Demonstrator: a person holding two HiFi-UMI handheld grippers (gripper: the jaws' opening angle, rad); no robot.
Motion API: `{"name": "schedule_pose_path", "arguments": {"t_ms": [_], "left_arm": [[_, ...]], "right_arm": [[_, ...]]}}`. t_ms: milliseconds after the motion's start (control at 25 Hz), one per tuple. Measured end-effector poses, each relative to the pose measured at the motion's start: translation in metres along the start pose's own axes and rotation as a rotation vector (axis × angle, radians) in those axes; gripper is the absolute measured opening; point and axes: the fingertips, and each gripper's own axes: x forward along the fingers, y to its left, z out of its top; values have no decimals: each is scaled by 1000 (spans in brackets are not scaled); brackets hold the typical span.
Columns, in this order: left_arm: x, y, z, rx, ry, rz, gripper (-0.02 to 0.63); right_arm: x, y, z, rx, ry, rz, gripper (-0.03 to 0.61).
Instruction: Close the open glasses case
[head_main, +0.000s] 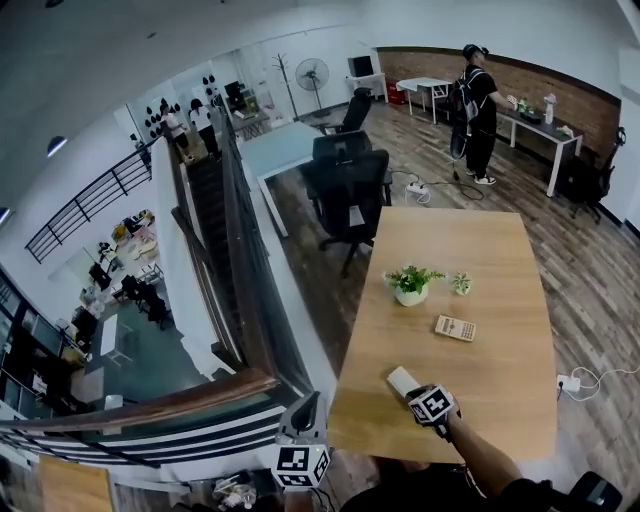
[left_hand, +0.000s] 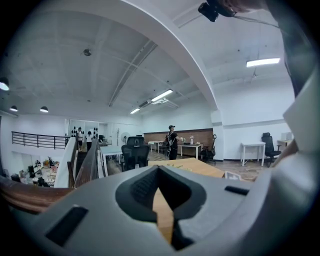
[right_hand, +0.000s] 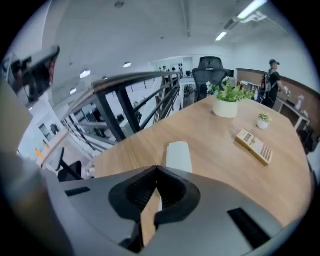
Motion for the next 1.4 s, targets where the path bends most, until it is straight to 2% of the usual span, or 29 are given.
{"name": "schedule_pose_path", "arguments": {"t_ms": [120, 240, 360, 520, 640, 840, 1120, 1400], "left_arm": [[0, 0, -3, -5, 8, -1, -2], [2, 0, -5, -23, 0, 1, -2], [7, 1, -6, -30, 2, 2, -2], [14, -3, -6, -31, 10, -5, -2], [18, -8, -6, -29, 14, -13, -2], [15, -18, -1, -29, 14, -30, -2], [16, -22, -8, -35, 25, -38, -2], [19, -24, -11, -36, 31, -55, -2]], "right_arm": [[-53, 7, 35, 99, -240, 59, 17], [-121, 8, 76, 132, -533, 90, 17], [-190, 3, 106, 77, -763, -3, 17], [-256, -3, 129, -20, -920, -165, 17], [-281, -6, 133, -34, -966, -233, 15], [-296, -3, 132, -56, -951, -279, 15], [-295, -9, 126, 1, -930, -281, 15], [-295, -9, 123, 10, -928, -294, 15]]}}
